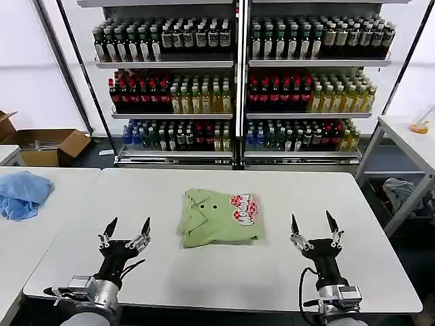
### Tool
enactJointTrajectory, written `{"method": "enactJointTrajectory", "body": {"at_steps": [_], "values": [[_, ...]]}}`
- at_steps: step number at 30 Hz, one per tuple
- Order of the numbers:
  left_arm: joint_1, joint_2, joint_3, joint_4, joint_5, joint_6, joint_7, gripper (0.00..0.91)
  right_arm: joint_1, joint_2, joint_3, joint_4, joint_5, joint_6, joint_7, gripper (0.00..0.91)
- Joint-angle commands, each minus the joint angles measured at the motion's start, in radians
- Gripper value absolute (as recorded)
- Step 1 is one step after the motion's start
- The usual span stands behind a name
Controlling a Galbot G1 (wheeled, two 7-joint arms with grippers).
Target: Fold and organize the clothes.
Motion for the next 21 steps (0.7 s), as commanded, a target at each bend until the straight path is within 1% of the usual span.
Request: {"method": "enactJointTrajectory", "body": {"at_steps": [1,15,17,19,21], "values": [[0.041,-0.015,-0.02,-0.047,0.0,0.019,0.025,0.907,-0.064,-0.006,0.032,0.072,-0.035,0.017,0.033,0.907],[0.065,-0.021,-0.05,-0.08,-0.001,0.04,0.057,0.907,-0.075,-0.01,0.031,0.096,-0.042,0.021,0.038,0.907],[0.066,-0.023,-0.051,-0.084,0.0,0.043,0.06,0.907,-0.073,-0.009,0.032,0.097,-0.042,0.008,0.042,0.907],[0.069,-0.026,-0.052,-0.087,0.0,0.044,0.062,0.907,-0.07,-0.006,0.033,0.099,-0.011,-0.02,0.031,0.907],[0.072,-0.029,-0.052,-0.089,0.002,0.045,0.065,0.907,-0.068,-0.002,0.031,0.093,-0.003,-0.013,0.032,0.907]]}}
